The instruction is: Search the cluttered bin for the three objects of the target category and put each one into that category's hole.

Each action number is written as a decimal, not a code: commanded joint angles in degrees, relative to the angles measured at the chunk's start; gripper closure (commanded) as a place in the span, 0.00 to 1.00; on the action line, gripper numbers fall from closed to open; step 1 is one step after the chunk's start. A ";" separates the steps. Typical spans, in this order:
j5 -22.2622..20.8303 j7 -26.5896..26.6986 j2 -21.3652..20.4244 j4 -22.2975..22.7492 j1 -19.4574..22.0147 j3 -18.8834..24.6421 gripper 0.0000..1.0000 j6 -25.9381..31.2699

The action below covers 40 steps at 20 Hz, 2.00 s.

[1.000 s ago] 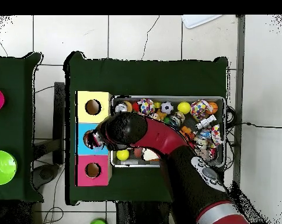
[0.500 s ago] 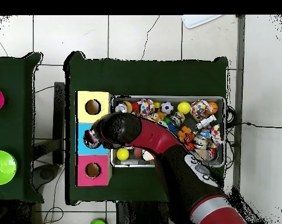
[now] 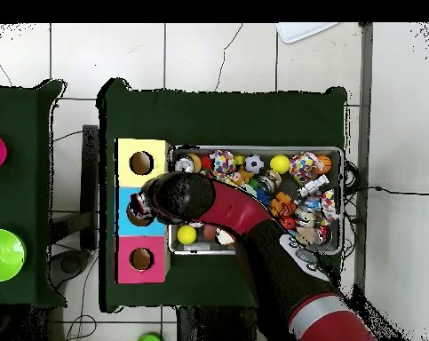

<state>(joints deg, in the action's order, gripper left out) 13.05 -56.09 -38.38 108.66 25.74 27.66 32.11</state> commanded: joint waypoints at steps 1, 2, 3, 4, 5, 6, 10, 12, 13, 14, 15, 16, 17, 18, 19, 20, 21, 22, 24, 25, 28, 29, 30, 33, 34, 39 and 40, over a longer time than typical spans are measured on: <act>2.02 -14.58 2.27 2.94 -0.70 -2.18 0.00 1.52; 1.75 -14.21 2.27 2.81 -0.60 -2.22 0.00 1.65; 1.49 -13.85 2.26 2.68 -0.51 -2.26 0.00 1.77; 1.22 -13.49 2.25 2.55 -0.41 -2.31 0.00 1.90; 2.06 -14.22 2.31 2.70 -0.34 -2.24 0.00 2.92; 2.38 -13.75 2.38 2.92 0.10 -1.52 0.00 3.22; 2.25 -14.30 2.43 1.57 -0.66 -2.51 0.00 4.64; 2.21 -14.16 2.53 1.23 -0.73 -2.58 0.00 4.88; 2.05 -14.04 2.59 0.88 -0.85 -2.73 0.00 5.05; 2.03 -14.00 2.50 0.70 -0.87 -2.80 0.00 5.38; 1.98 -13.90 2.29 0.65 -0.81 -2.82 0.00 5.75; 1.92 -13.80 2.08 0.61 -0.75 -2.84 0.00 6.12; 1.83 -13.76 1.90 0.54 -0.74 -2.93 0.00 6.44; 1.51 -13.47 1.53 0.71 -0.57 -3.14 0.00 6.77; 1.14 -13.15 1.41 0.34 -0.54 -3.36 0.00 7.49; 0.76 -12.82 1.28 -0.02 -0.51 -3.58 0.00 8.22; 0.34 -12.57 0.92 -0.46 -0.42 -3.96 0.00 9.25; -0.20 -11.99 0.90 -1.07 -0.23 -4.26 0.00 9.91; -1.12 -11.54 0.50 -2.02 -0.10 -5.13 0.00 11.45; -1.39 -11.37 0.27 -2.26 0.07 -5.41 0.00 11.83; -2.55 -10.60 -0.44 -3.34 0.63 -6.59 0.00 12.96; -2.74 -10.40 -0.55 -3.46 0.82 -6.87 0.00 12.93; -2.92 -10.19 -0.66 -3.58 1.01 -7.14 0.00 12.90; -3.41 -9.41 -0.97 -4.31 1.41 -7.86 0.00 13.42; -3.69 -9.15 -1.10 -4.80 1.47 -8.18 0.00 13.63; -5.52 -8.53 -1.41 -6.90 1.75 -10.00 0.00 15.25; -6.04 -8.31 -1.48 -7.21 1.84 -10.33 0.00 15.40</act>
<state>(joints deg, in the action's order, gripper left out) 10.54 -56.09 -39.53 106.85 25.98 21.19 41.70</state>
